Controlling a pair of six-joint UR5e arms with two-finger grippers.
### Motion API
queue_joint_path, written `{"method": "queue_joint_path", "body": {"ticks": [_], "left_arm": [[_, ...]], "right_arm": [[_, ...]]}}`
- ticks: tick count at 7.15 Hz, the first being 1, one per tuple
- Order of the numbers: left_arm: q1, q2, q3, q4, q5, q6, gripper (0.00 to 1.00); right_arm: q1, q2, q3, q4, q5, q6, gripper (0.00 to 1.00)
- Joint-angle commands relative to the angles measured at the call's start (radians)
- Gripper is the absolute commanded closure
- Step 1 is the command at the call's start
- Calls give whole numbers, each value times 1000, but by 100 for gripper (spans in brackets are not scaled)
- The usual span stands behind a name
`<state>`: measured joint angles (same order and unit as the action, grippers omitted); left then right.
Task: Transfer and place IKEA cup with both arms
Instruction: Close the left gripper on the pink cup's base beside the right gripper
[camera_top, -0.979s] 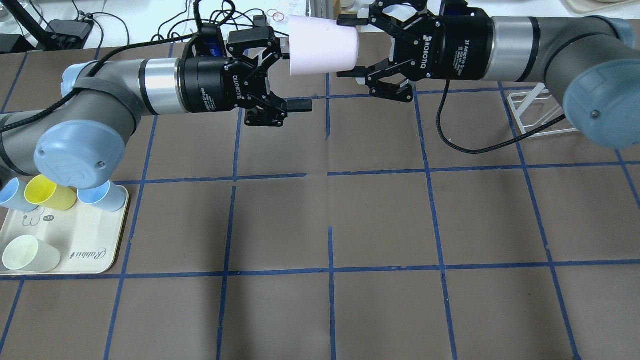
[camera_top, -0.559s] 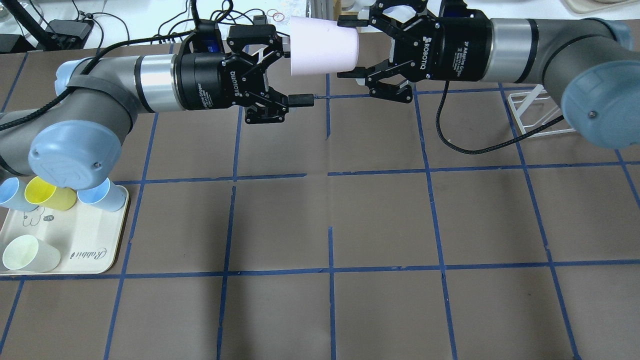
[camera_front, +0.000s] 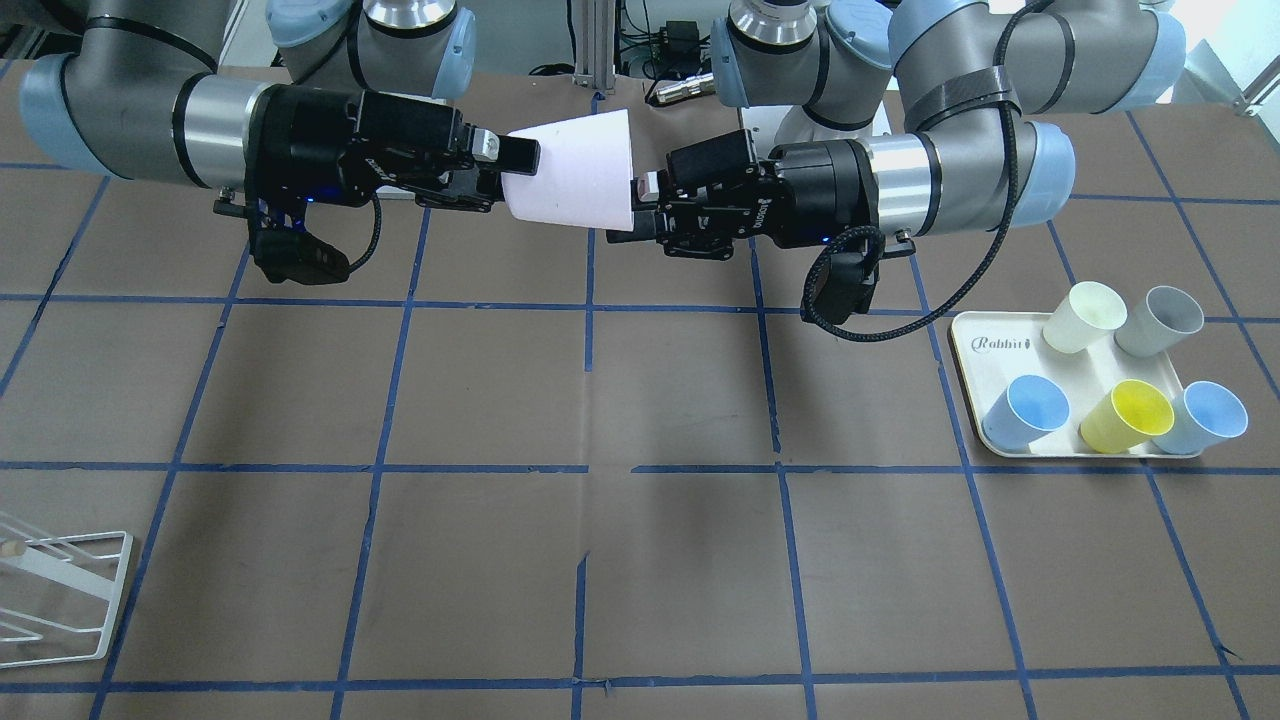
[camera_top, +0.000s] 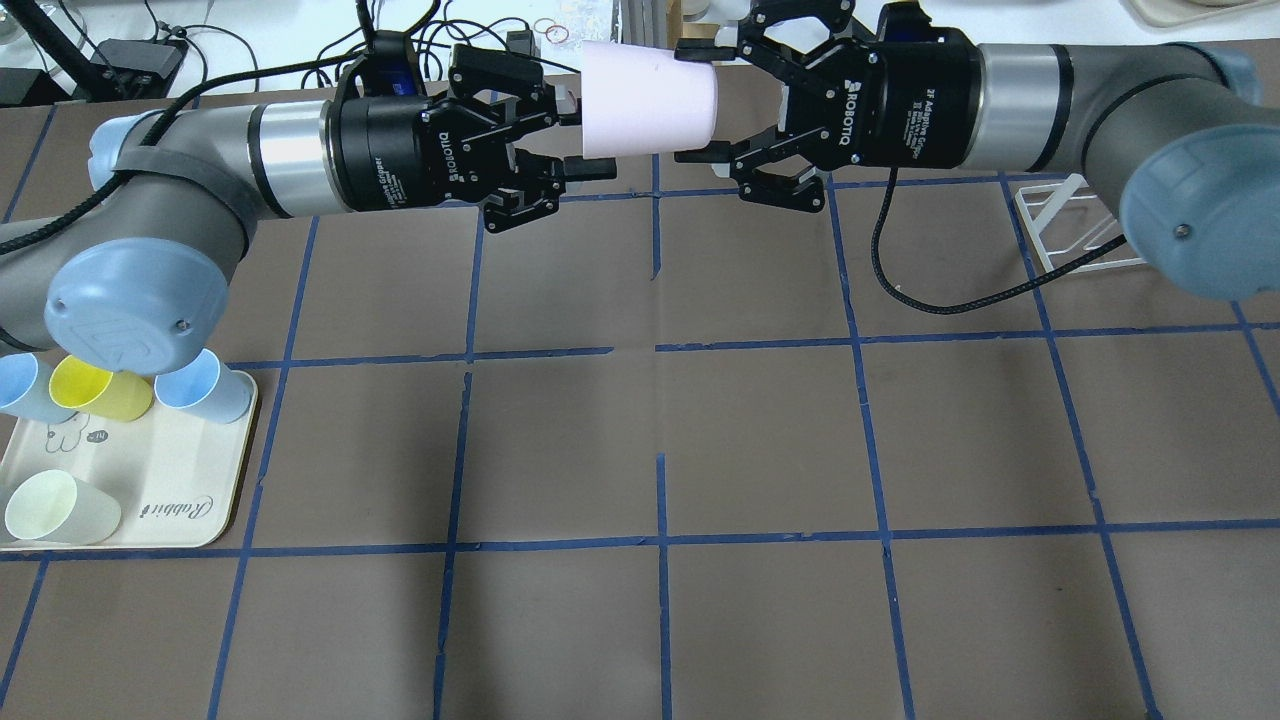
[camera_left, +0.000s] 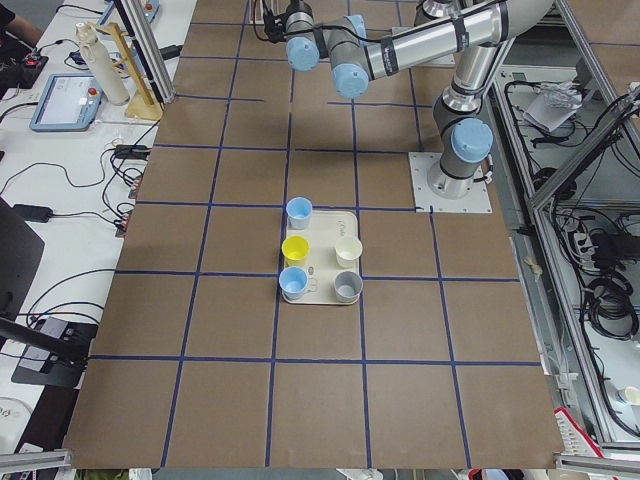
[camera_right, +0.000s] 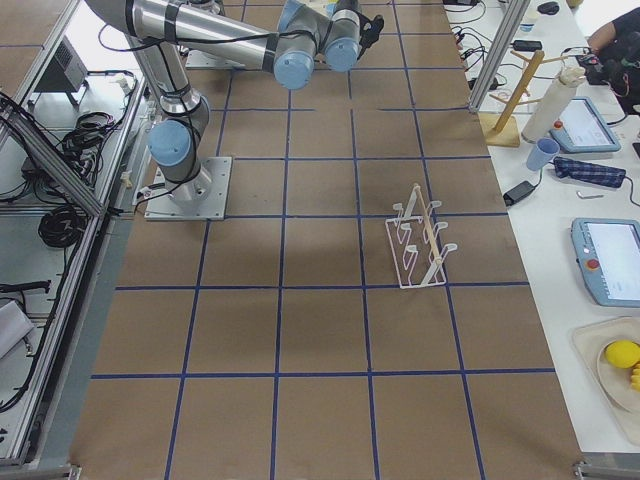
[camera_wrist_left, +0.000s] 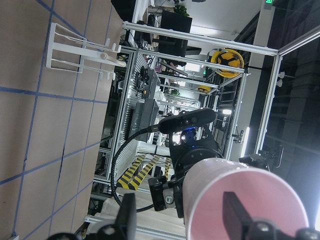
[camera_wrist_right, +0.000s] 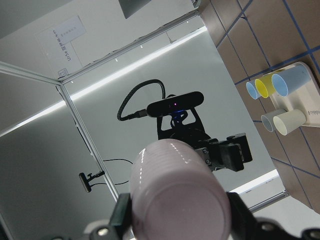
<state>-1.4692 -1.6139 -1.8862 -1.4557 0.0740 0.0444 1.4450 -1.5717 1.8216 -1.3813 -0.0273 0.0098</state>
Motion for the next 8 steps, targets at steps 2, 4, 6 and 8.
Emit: {"method": "queue_joint_path", "body": {"ticks": [2,4,6,8], "left_arm": [[0,12,-1,3,7,3,94],[-2,12,-1,3,7,5,100],[-2,20,-1,5,9,5,100],[-2,20,1,5,9,3,100]], "right_arm": [[0,16,-1,-1,-2,4,100],[0,16,-8,-1,-9,5,98],[0,16,-7,-1,-13,2,23],[-6,18,-10,-2,-14,7,0]]}}
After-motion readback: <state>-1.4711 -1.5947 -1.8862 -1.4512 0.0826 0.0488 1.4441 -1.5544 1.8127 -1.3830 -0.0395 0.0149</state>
